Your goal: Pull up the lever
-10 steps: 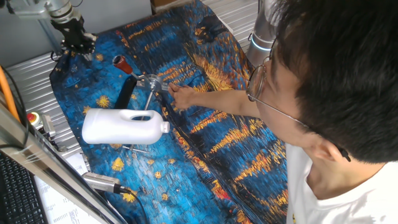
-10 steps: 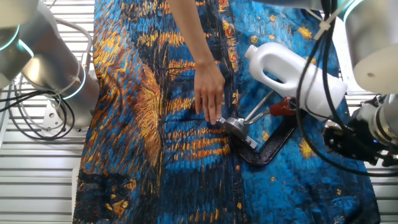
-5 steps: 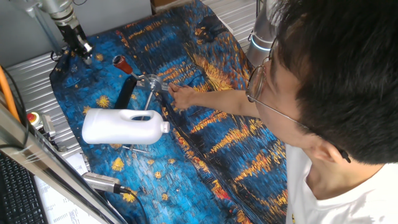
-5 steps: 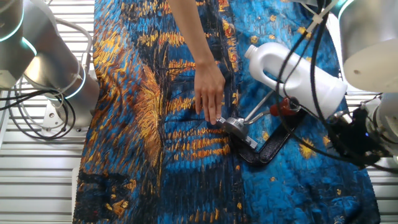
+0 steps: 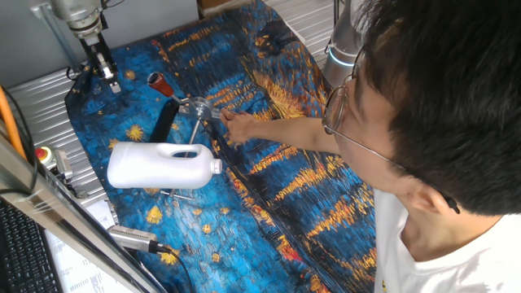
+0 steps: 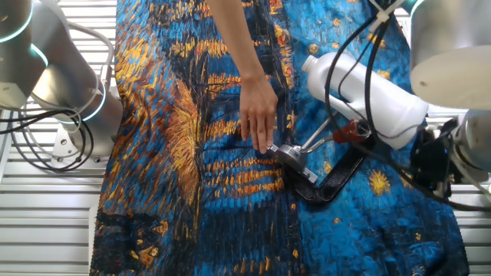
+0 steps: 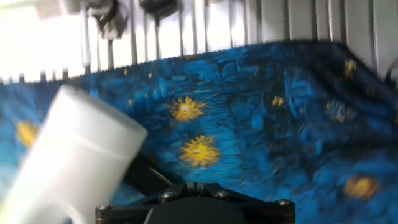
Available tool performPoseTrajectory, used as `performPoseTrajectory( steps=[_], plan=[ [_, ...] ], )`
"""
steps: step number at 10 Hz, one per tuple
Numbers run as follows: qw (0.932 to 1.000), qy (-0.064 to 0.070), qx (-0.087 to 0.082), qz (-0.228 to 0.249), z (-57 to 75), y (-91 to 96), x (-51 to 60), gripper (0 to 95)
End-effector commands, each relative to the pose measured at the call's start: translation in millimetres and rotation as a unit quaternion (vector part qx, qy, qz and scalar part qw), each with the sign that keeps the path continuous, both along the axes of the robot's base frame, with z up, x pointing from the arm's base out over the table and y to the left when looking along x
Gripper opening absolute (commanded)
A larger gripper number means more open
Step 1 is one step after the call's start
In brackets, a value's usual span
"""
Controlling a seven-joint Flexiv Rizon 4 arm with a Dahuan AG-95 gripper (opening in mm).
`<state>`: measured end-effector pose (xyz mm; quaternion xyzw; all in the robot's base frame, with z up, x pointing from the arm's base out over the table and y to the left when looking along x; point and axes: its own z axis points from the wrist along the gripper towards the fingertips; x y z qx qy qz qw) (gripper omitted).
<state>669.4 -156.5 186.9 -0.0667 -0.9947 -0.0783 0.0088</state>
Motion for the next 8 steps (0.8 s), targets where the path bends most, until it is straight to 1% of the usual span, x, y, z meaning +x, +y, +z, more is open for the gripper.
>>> performPoseTrajectory(
  steps=[1, 2, 3, 4, 5, 6, 7, 8],
  plan=[
    [0.9991, -0.003, 0.002, -0.043, 1.8, 12.8, 5.1, 0.0],
    [0.9997, -0.004, -0.006, -0.025, 1.8, 12.8, 5.1, 0.0],
    [0.9993, 0.006, -0.027, -0.025, 1.8, 12.8, 5.1, 0.0],
    [0.9989, 0.007, -0.025, -0.039, 1.8, 12.8, 5.1, 0.0],
    [0.9989, 0.027, 0.011, -0.038, 1.8, 12.8, 5.1, 0.0],
    [0.9981, 0.047, 0.019, -0.035, 1.8, 12.8, 5.1, 0.0],
    [0.9963, 0.078, 0.023, -0.028, 2.5, 13.1, 5.1, 0.0],
    [0.9949, 0.093, 0.030, -0.025, 4.0, 14.3, 5.2, 0.0]
  ],
)
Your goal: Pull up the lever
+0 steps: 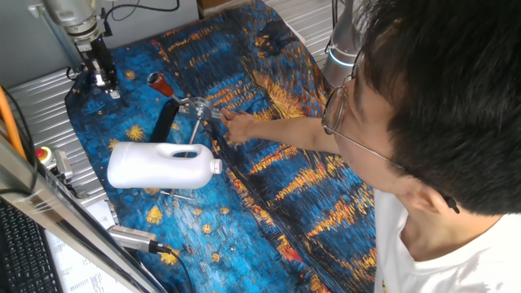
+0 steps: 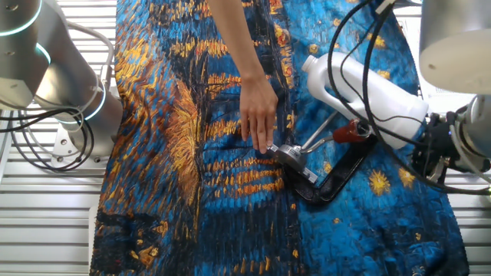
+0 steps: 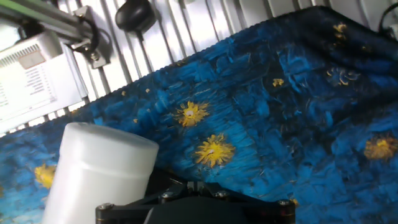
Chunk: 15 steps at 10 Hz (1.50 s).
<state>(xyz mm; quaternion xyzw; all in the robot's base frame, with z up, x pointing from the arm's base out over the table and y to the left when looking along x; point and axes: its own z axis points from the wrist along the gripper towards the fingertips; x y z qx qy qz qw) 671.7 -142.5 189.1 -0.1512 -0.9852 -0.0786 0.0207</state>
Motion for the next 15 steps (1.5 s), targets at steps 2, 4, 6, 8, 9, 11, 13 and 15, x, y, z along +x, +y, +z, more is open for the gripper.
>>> performPoseTrajectory(
  steps=[2, 4, 6, 8, 9, 11, 13, 15],
  plan=[
    [0.9915, 0.095, 0.071, 0.052, 2.6, 8.9, 1.9, 0.0],
    [0.9918, 0.098, 0.066, 0.048, -1.1, 19.4, -4.7, 0.0],
    [0.9918, 0.097, 0.064, 0.052, -5.6, 23.7, -20.5, 0.0],
    [0.9926, 0.096, 0.055, 0.051, -8.1, 25.4, -34.1, 0.0],
    [0.9927, 0.095, 0.053, 0.051, -8.7, 25.0, -39.4, 0.0],
    [0.9932, 0.091, 0.050, 0.052, -9.2, 23.2, -49.6, 0.0],
    [0.9930, 0.094, 0.049, 0.051, -8.9, 27.1, -53.9, 0.0],
    [0.9931, 0.093, 0.049, 0.053, -9.5, 26.4, -58.0, 0.0]
  ],
)
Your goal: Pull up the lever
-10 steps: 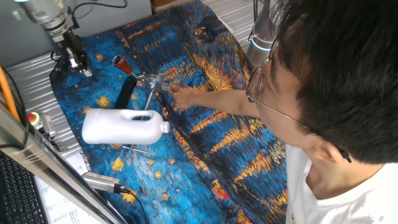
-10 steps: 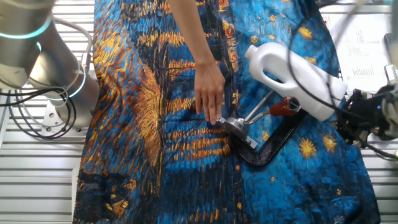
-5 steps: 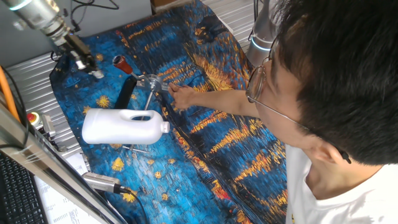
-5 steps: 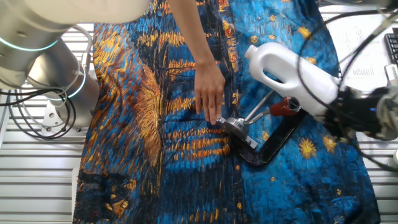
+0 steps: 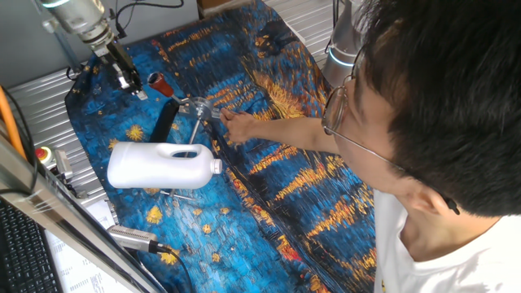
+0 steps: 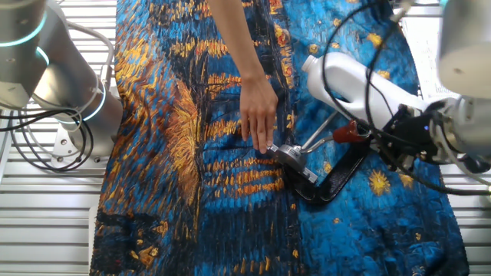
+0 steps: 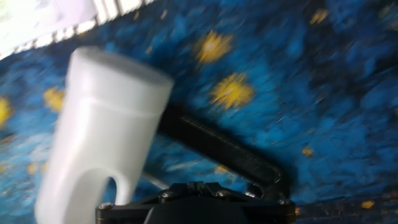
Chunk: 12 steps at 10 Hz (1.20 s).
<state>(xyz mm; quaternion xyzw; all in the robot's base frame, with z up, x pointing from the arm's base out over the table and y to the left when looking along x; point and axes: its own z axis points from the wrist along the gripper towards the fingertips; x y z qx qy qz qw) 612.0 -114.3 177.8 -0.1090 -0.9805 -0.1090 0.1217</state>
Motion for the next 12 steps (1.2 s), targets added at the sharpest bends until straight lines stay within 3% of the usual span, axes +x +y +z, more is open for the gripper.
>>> performPoseTrajectory(
  steps=[1, 8, 12],
  plan=[
    [1.0000, 0.002, 0.005, 0.005, 2.2, -1.7, 0.7, 0.0],
    [1.0000, 0.001, 0.003, 0.004, 1.0, 5.0, -10.5, 0.0],
    [1.0000, 0.001, 0.004, 0.006, 6.4, 11.4, -25.7, 0.0]
  ],
)
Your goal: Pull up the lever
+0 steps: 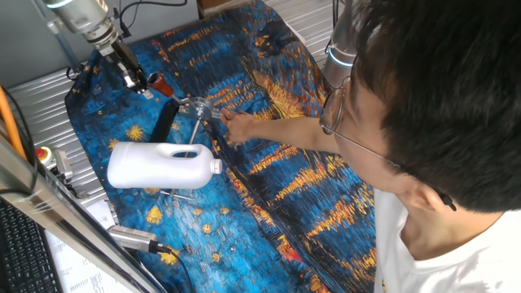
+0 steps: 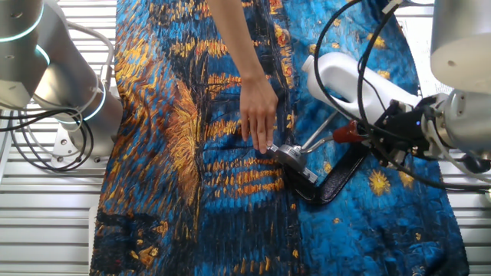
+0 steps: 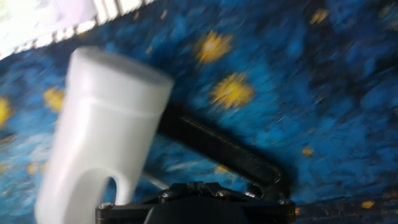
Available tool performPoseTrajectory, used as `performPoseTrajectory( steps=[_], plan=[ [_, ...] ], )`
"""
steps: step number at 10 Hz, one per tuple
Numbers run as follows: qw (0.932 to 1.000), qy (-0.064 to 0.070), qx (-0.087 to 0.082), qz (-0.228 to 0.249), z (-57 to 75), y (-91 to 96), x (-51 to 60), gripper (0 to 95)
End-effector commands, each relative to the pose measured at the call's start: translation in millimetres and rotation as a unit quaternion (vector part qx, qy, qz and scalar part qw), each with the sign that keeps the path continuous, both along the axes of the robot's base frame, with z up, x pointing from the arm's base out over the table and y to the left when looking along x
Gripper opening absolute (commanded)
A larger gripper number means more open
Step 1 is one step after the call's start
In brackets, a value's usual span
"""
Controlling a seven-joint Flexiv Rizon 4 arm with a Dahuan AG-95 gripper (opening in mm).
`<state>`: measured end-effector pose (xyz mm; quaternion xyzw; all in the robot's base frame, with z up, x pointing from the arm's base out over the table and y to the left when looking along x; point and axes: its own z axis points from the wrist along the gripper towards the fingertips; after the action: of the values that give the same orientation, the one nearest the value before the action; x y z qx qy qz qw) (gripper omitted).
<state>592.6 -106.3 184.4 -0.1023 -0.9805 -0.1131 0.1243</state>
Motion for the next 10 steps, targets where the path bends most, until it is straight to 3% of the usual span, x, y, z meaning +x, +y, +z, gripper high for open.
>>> performPoseTrajectory(
  steps=[1, 4, 10],
  plan=[
    [1.0000, -0.001, -0.002, -0.003, 0.2, 6.6, -8.5, 0.0],
    [1.0000, -0.003, -0.007, -0.006, -2.1, 20.9, -16.4, 0.0],
    [0.9999, -0.002, -0.008, -0.007, 5.0, 33.1, -32.4, 0.0]
  ],
)
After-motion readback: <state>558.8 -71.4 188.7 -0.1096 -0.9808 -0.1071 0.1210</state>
